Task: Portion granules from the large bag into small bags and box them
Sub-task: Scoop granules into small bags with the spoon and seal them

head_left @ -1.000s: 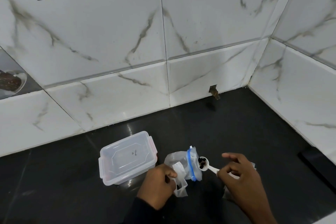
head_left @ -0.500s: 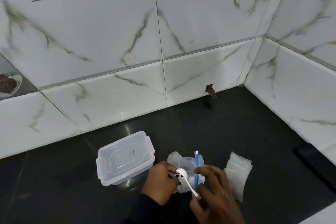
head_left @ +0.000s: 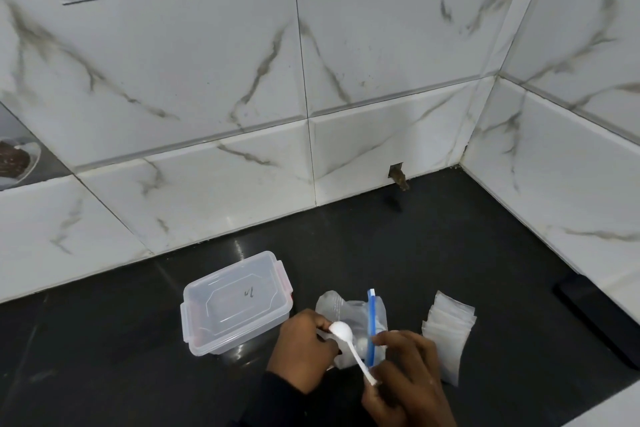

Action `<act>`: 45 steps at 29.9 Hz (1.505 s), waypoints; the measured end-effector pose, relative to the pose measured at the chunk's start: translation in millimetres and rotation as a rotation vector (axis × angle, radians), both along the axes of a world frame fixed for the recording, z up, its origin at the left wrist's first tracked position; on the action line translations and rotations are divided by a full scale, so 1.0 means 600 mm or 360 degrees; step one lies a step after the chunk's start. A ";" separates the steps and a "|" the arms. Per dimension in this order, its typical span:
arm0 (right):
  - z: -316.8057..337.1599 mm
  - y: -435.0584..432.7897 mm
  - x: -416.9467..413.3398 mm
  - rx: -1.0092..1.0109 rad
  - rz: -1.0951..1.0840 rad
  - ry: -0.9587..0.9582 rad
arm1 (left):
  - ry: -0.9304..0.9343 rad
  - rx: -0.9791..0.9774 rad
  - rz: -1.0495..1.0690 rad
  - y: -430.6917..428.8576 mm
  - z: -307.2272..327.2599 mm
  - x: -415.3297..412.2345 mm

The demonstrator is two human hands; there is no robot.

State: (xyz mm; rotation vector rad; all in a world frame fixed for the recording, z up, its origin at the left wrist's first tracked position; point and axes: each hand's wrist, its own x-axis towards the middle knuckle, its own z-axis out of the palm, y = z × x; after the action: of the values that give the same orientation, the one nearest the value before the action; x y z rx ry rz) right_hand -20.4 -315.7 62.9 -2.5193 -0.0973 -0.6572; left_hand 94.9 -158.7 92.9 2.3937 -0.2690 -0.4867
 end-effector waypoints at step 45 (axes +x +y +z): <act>0.089 -0.059 0.046 0.0339 0.0533 0.0742 | -0.0155 -0.0152 -0.0849 0.048 0.084 0.001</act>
State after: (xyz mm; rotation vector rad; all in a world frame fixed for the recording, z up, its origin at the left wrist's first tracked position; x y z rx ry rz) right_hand 6.9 -350.9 116.6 -2.3067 -0.2576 0.0555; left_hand 95.7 -129.7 143.4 2.2405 -0.9653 -0.5775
